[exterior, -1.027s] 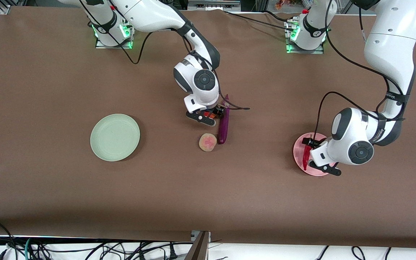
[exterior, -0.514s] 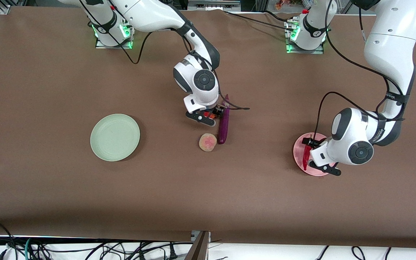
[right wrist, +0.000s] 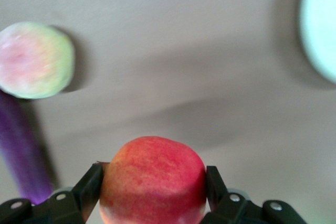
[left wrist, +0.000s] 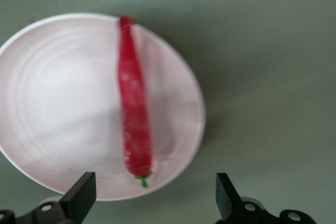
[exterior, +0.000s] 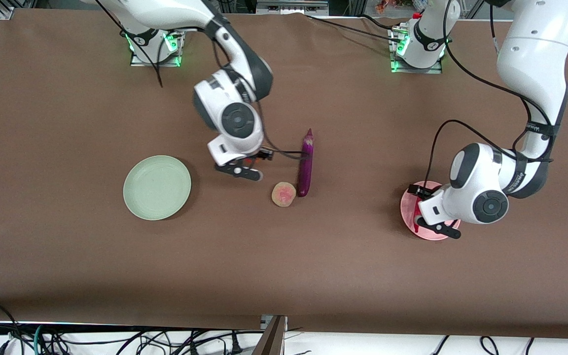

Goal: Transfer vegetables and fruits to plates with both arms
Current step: 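Carry the apple to the green plate while the left gripper returns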

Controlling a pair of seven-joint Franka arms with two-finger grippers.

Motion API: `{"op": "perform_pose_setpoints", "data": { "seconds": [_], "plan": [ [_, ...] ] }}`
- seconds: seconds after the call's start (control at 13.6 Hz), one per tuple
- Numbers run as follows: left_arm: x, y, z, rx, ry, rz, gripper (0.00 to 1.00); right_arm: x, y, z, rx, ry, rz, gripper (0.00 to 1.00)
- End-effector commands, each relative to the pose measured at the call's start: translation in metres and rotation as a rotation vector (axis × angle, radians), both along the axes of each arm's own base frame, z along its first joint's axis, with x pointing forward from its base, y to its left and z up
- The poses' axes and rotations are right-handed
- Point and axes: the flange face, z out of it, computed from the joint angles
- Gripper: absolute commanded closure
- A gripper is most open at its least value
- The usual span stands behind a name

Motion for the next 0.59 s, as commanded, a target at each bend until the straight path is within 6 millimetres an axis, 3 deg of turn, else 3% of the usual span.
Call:
{"op": "perform_pose_setpoints", "data": {
  "seconds": [0.0, 0.22, 0.29, 0.51],
  "plan": [
    [-0.010, -0.038, 0.050, -0.028, -0.028, -0.043, 0.00, 0.018, -0.073, 0.022, -0.018, 0.042, 0.103, 0.76],
    [-0.025, -0.102, 0.070, -0.089, -0.036, -0.045, 0.00, 0.049, -0.180, 0.016, -0.020, 0.072, 0.251, 0.75],
    [-0.033, -0.122, 0.068, -0.091, -0.019, -0.007, 0.00, 0.057, -0.217, 0.006, -0.020, 0.074, 0.288, 0.71],
    [-0.051, -0.172, 0.054, -0.145, 0.035, 0.134, 0.00, 0.064, -0.293, -0.050, -0.021, -0.009, 0.335, 0.71]
  ]
}}
